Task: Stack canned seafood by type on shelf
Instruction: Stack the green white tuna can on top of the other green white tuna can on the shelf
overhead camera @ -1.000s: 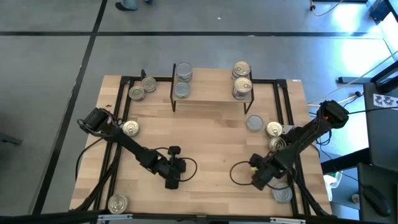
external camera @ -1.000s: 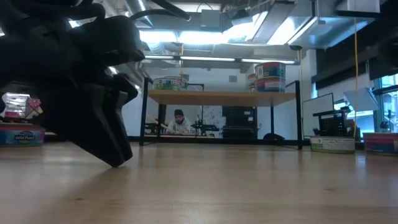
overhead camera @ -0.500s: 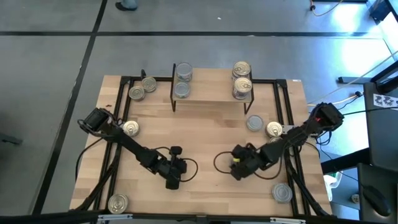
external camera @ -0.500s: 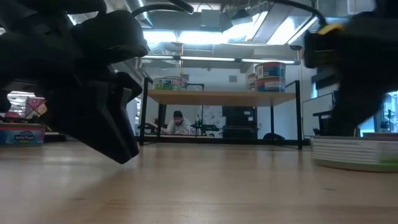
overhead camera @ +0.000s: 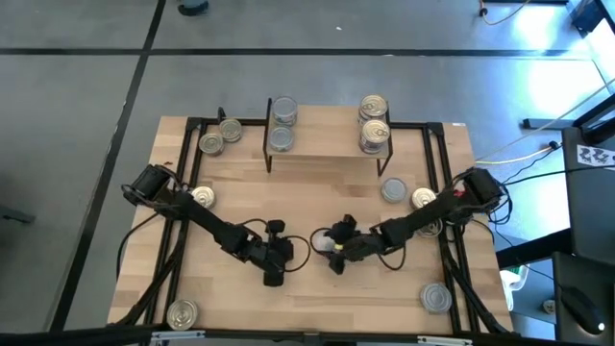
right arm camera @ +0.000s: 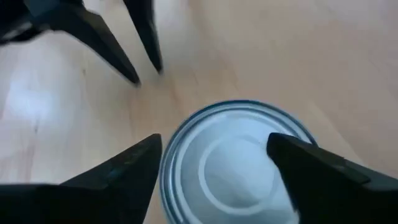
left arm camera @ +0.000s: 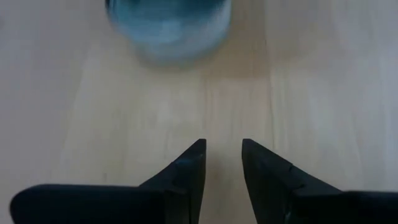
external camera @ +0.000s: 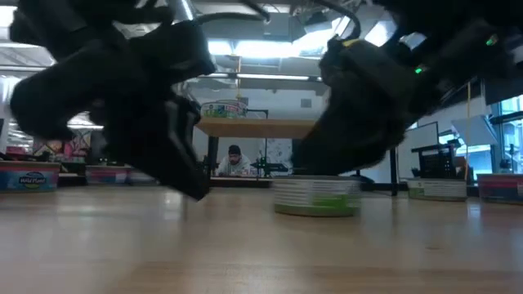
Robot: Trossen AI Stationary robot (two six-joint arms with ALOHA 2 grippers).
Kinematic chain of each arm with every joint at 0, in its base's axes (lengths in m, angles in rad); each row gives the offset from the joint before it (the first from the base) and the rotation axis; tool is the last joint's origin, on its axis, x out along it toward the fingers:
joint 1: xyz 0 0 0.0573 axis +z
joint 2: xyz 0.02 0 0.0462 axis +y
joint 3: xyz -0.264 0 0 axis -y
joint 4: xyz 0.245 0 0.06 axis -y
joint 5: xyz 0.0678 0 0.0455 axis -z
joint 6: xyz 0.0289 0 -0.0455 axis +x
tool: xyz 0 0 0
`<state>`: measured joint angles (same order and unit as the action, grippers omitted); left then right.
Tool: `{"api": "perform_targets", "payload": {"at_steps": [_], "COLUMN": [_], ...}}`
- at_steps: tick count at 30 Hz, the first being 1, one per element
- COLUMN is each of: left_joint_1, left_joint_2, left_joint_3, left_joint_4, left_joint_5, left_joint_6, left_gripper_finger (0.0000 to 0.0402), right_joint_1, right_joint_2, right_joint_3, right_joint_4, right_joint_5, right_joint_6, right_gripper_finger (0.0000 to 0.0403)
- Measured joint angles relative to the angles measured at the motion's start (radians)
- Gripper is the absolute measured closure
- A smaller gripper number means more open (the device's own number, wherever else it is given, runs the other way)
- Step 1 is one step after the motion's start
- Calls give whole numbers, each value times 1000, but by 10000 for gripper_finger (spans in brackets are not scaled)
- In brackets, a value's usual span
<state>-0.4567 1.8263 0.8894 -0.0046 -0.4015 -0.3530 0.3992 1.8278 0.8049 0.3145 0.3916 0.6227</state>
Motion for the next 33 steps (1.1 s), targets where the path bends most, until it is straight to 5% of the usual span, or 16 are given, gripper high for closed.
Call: {"api": "perform_targets", "payload": {"at_steps": [4, 11, 14, 21, 33], "left_joint_1": [22, 74, 119, 239, 287], "left_joint_2": [-5, -26, -27, 40, 96], "left_joint_3": [35, 104, 102, 98, 96], "left_joint_4": [17, 65, 148, 202, 237], "left_joint_5": [0, 1, 76, 336, 376], "left_joint_6": [53, 194, 237, 252, 382], "left_gripper_finger": [302, 302, 302, 302, 302], "right_joint_1": [0, 81, 133, 184, 183], "right_joint_2": [-30, -334, -405, -365, -253], "right_joint_3": [11, 38, 35, 7, 6], "right_joint_4": [48, -399, -495, -490, -438], "right_joint_5": [-8, -16, 21, 113, 119], "right_joint_6": [-174, -229, -190, -179, -182], "right_gripper_finger": [88, 88, 88, 88, 88]}}
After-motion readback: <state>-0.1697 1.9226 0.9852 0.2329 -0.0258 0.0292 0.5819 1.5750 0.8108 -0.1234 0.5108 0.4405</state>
